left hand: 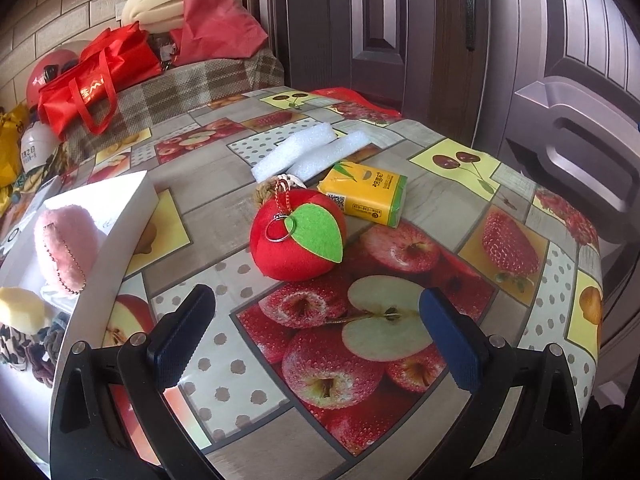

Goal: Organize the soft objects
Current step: 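Lower the left tool toward the apple plush while the right tool moves over the yellow tissue pack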

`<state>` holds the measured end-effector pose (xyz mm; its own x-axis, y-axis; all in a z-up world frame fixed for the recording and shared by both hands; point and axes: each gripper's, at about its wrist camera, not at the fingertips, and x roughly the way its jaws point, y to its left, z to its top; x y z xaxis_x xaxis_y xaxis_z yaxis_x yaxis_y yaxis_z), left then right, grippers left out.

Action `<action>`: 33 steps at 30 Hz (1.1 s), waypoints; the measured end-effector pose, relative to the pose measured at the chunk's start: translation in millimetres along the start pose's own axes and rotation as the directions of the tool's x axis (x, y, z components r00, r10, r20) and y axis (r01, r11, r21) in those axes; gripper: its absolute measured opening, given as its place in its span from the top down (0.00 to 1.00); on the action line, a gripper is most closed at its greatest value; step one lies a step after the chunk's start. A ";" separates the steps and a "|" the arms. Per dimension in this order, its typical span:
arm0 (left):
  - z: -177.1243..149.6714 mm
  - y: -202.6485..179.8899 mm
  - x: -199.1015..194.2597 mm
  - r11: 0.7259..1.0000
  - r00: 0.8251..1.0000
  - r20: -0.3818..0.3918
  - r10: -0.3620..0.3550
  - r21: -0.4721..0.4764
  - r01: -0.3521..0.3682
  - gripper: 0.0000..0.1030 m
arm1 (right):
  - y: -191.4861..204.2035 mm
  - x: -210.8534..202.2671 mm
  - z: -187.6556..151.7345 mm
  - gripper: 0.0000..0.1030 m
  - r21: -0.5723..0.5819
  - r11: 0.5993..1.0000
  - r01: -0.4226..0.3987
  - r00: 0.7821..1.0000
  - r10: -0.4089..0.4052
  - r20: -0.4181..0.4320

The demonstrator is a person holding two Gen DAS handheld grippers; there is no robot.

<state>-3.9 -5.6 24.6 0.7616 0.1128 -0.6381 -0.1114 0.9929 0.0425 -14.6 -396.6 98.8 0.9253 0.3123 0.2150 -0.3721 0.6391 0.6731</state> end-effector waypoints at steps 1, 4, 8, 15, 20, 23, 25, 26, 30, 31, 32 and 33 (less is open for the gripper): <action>-0.1 -2.1 1.0 1.000 1.000 -0.005 0.006 0.010 -0.006 0.00 | -0.8 0.9 -1.1 0.00 0.002 1.000 0.002 1.000 -0.002 -0.004; -0.5 -4.4 1.6 1.000 1.000 -0.006 0.011 0.026 -0.011 0.00 | 0.0 3.8 -3.2 0.00 0.004 1.000 0.003 1.000 -0.003 -0.019; -0.9 -3.9 1.9 1.000 1.000 -0.007 0.009 0.020 -0.009 0.00 | 5.9 4.9 -5.6 0.00 -0.009 1.000 -0.004 1.000 0.003 -0.031; -1.0 -3.5 2.7 1.000 1.000 -0.010 0.009 0.018 -0.009 0.00 | 15.4 14.9 -13.9 0.00 -0.033 0.999 -0.025 0.996 0.022 -0.082; -1.2 -3.8 3.1 1.000 1.000 -0.010 0.008 0.016 -0.008 0.00 | 19.7 21.1 -19.5 0.00 -0.041 0.998 -0.042 0.993 0.037 -0.114; -1.5 -3.5 3.2 1.000 1.000 -0.010 0.007 0.016 -0.007 0.00 | 22.5 24.2 -23.0 0.00 -0.049 0.998 -0.050 0.990 0.043 -0.131; -1.5 -3.6 3.3 1.000 1.000 -0.011 0.007 0.015 -0.007 0.00 | 25.4 28.9 -27.1 0.00 -0.050 0.997 -0.057 0.987 0.049 -0.155; -1.5 -3.6 3.2 1.000 1.000 -0.011 0.007 0.014 -0.007 0.00 | 27.1 31.9 -29.9 0.00 -0.048 0.997 -0.065 0.984 0.056 -0.171; -2.9 -1.7 3.9 1.000 1.000 -0.009 0.004 0.009 -0.004 0.00 | 37.1 43.3 -44.6 0.00 -0.046 0.993 -0.107 0.965 0.092 -0.244; -3.5 -1.3 3.5 1.000 1.000 -0.007 0.003 0.007 -0.003 0.00 | 40.1 46.0 -48.4 0.00 -0.051 0.992 -0.117 0.960 0.100 -0.263; -2.9 -1.6 3.7 1.000 1.000 -0.008 0.003 0.008 -0.003 0.00 | 43.2 48.6 -52.3 0.00 -0.058 0.990 -0.126 0.954 0.105 -0.281; -3.5 -0.4 3.7 1.000 1.000 -0.006 0.001 0.005 -0.001 0.00 | 46.0 50.7 -55.8 0.00 -0.066 0.989 -0.135 0.948 0.110 -0.298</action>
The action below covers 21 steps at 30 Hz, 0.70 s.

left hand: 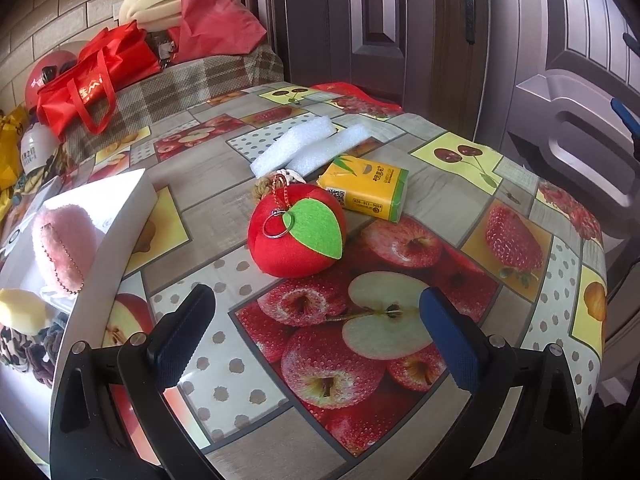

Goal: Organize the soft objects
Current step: 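Lower the left tool toward the apple plush while the right tool moves over the yellow tissue pack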

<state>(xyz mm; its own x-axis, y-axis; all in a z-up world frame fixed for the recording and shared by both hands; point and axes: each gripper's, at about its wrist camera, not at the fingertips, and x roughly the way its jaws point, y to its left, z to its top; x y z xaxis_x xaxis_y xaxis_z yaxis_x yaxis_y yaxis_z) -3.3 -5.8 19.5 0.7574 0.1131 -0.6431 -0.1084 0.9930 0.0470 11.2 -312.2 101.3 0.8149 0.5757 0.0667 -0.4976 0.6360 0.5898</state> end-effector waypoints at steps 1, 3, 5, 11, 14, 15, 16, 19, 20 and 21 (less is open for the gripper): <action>-0.5 0.5 0.2 1.000 1.000 0.001 -0.002 -0.003 0.002 0.00 | 2.9 2.6 -2.1 0.00 -0.009 1.000 -0.006 1.000 0.006 -0.014; -0.7 4.5 -1.7 1.000 1.000 0.007 -0.014 -0.017 0.014 0.00 | 6.7 6.8 -5.8 0.00 -0.026 1.000 -0.017 0.999 0.016 -0.038; -1.1 16.6 -8.3 0.996 0.998 0.041 -0.041 -0.073 0.044 0.00 | 9.4 9.8 -8.9 0.00 -0.033 0.999 -0.019 0.998 0.017 -0.054; -5.6 73.1 -14.2 0.953 0.997 0.077 -0.011 -0.301 0.034 0.00 | 9.6 12.8 -12.5 0.00 -0.035 0.999 -0.021 0.997 0.018 -0.076; -8.5 91.9 -16.9 0.931 0.996 0.075 0.044 -0.364 -0.014 0.00 | 9.3 16.3 -14.3 0.00 -0.030 0.999 -0.022 0.996 0.019 -0.092; -9.3 95.9 -16.4 0.927 0.996 0.068 0.053 -0.375 -0.024 0.00 | 9.4 17.6 -15.2 0.00 -0.030 0.999 -0.023 0.995 0.020 -0.099; -10.1 98.8 -15.1 0.922 0.997 0.058 0.054 -0.386 -0.027 0.00 | 9.9 19.3 -16.3 0.00 -0.031 0.999 -0.024 0.994 0.020 -0.108; -10.2 95.9 -12.1 0.930 0.998 0.037 0.054 -0.365 -0.037 0.00 | 11.0 27.2 -19.9 0.00 -0.035 0.999 -0.020 0.989 0.014 -0.148; -9.2 91.4 -11.1 0.939 0.998 0.036 0.046 -0.342 -0.031 0.00 | 11.3 32.1 -21.3 0.00 -0.034 0.999 -0.017 0.984 0.011 -0.177; -8.1 86.7 -9.4 0.949 0.999 0.032 0.027 -0.316 -0.016 0.00 | 11.8 40.7 -23.7 0.00 -0.036 0.999 -0.013 0.975 0.004 -0.224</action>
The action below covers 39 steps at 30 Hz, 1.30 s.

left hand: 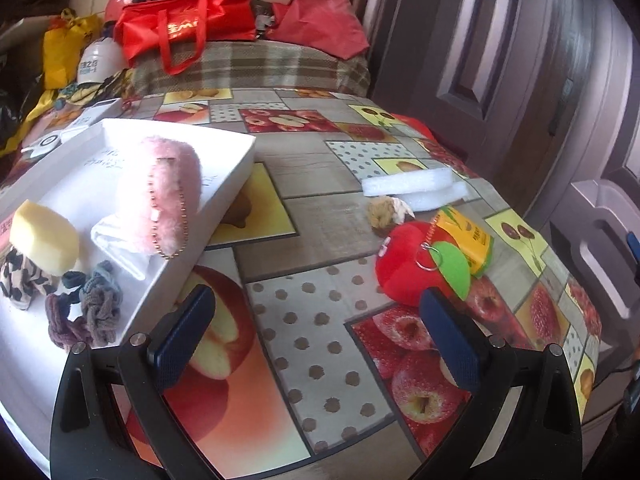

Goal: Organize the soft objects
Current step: 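Lower the left tool toward the apple plush while the right tool moves over the yellow tissue pack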

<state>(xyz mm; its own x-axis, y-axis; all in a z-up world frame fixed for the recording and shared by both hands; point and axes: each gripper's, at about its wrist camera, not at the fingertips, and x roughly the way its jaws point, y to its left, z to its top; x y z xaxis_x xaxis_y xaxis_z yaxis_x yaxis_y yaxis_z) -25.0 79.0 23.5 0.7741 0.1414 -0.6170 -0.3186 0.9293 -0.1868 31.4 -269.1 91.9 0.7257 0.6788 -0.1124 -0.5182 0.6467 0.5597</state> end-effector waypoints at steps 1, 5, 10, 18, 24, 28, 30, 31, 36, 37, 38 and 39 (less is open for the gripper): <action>-1.4 -5.6 2.1 1.000 1.000 -0.016 -0.013 0.028 0.013 0.00 | 1.7 9.9 -0.5 0.00 -0.012 1.000 0.002 0.998 -0.003 -0.056; -3.2 -22.5 13.1 0.994 0.997 -0.073 0.011 0.111 -0.003 0.00 | 22.5 75.4 -20.1 0.00 -0.204 0.977 0.057 0.929 -0.127 -0.349; -3.4 -19.8 25.8 0.995 0.991 -0.130 0.041 0.092 -0.029 0.00 | 43.9 155.2 -69.3 0.00 -0.529 0.843 0.099 0.732 -0.421 -0.535; -6.0 -25.3 43.9 0.987 0.971 -0.208 0.118 0.132 -0.092 0.00 | 49.2 204.3 -108.6 0.00 -0.581 0.798 0.160 0.645 -0.530 -0.550; -8.0 -32.2 47.5 0.980 0.968 -0.217 0.125 0.177 -0.087 0.00 | 51.6 192.0 -116.6 0.00 -0.588 0.789 0.177 0.688 -0.526 -0.500; -8.4 -33.1 47.8 0.980 0.967 -0.217 0.130 0.178 -0.092 0.00 | 52.7 187.0 -118.4 0.00 -0.584 0.797 0.156 0.698 -0.507 -0.506; -7.9 -33.9 48.3 0.980 0.968 -0.216 0.131 0.176 -0.094 0.00 | 52.8 183.9 -118.7 0.00 -0.583 0.801 0.138 0.697 -0.496 -0.518; -7.7 -33.8 48.2 0.980 0.968 -0.214 0.132 0.175 -0.095 0.00 | 52.7 182.4 -118.5 0.00 -0.580 0.805 0.125 0.698 -0.487 -0.525; -6.9 -44.2 36.0 0.986 0.986 -0.166 0.033 0.166 -0.005 0.00 | 46.5 180.0 -113.9 0.00 -0.542 0.837 0.077 0.708 -0.429 -0.561; -7.1 -49.4 35.0 0.984 0.987 -0.157 0.032 0.180 -0.003 0.00 | 47.2 181.5 -115.2 0.00 -0.553 0.829 0.081 0.706 -0.439 -0.555; -7.3 -54.6 37.0 0.981 0.986 -0.162 0.040 0.195 -0.008 0.00 | 49.7 183.9 -118.2 0.00 -0.576 0.813 0.086 0.700 -0.461 -0.545; -7.8 -58.6 41.5 0.977 0.982 -0.178 0.060 0.210 -0.022 0.00 | 53.1 185.6 -120.8 0.00 -0.593 0.801 0.084 0.701 -0.470 -0.536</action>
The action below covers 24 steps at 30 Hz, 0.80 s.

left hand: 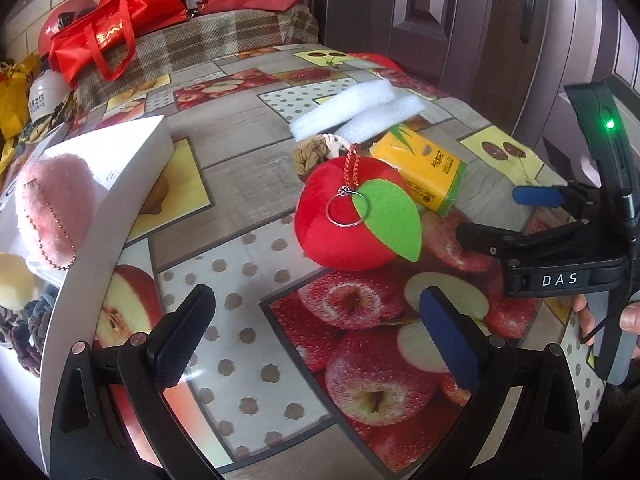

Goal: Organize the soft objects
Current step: 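Lower the left tool toward the apple plush while the right tool moves over the yellow tissue pack, then close the left tool around the red apple plush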

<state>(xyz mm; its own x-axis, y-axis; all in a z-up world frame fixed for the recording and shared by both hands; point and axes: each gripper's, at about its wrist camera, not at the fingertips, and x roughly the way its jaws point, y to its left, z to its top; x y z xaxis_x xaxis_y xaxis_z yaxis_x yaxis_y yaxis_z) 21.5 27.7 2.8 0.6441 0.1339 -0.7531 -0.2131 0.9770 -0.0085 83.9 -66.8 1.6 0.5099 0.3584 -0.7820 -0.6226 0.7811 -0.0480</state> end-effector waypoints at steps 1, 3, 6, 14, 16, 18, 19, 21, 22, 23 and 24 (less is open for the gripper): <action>0.8 -3.4 4.9 1.000 0.999 -0.024 0.023 0.013 -0.022 0.00 | 3.1 1.1 1.4 0.00 -0.008 1.000 -0.003 1.000 0.003 0.005; 2.3 -5.2 8.5 0.999 0.999 -0.038 0.032 0.010 -0.031 0.00 | 6.2 2.4 2.8 0.00 -0.020 1.000 0.004 1.000 -0.004 0.009; 1.9 0.6 10.7 0.999 0.998 -0.050 0.024 -0.029 -0.025 0.00 | 3.5 4.1 3.7 0.00 -0.013 1.000 -0.008 1.000 0.008 0.007; 0.7 1.6 11.7 0.998 0.998 -0.052 0.042 -0.044 -0.045 0.00 | 4.9 3.4 2.3 0.00 -0.012 1.000 -0.008 1.000 0.008 0.008; 0.9 2.4 11.9 0.997 0.997 -0.053 0.049 -0.053 -0.052 0.00 | 5.4 3.2 2.3 0.00 -0.012 1.000 -0.008 1.000 0.008 0.007; 0.9 3.4 11.8 0.996 0.997 -0.054 0.056 -0.060 -0.059 0.00 | 4.9 3.5 2.4 0.00 -0.013 1.000 -0.008 1.000 0.009 0.007; 1.0 3.8 11.9 0.996 0.997 -0.055 0.059 -0.065 -0.063 0.00 | 5.0 3.5 2.3 0.00 -0.012 1.000 -0.009 1.000 0.009 0.007; 1.2 3.8 12.4 0.995 0.996 -0.056 0.063 -0.071 -0.066 0.00 | 5.7 3.3 2.6 0.00 -0.011 1.000 -0.009 1.000 0.009 0.007; 1.3 4.2 12.4 0.995 0.996 -0.056 0.064 -0.073 -0.068 0.00 | 5.2 3.3 2.2 0.00 -0.011 1.000 -0.009 1.000 0.009 0.008; 1.2 4.2 12.3 0.994 0.996 -0.057 0.067 -0.078 -0.071 0.00 | 5.3 3.3 2.3 0.00 -0.012 1.000 -0.008 1.000 0.008 0.008; 1.2 3.9 12.4 0.994 0.996 -0.058 0.072 -0.083 -0.077 0.00 | 6.2 3.3 2.5 0.00 -0.012 1.000 -0.007 1.000 0.007 0.008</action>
<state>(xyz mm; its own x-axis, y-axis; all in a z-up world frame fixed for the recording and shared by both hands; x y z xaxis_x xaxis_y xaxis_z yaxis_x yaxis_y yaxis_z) 29.5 33.4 -5.7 0.5836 0.1942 -0.7884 -0.3221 0.9467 -0.0052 83.2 -59.6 0.3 0.5101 0.3682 -0.7773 -0.6336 0.7721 -0.0501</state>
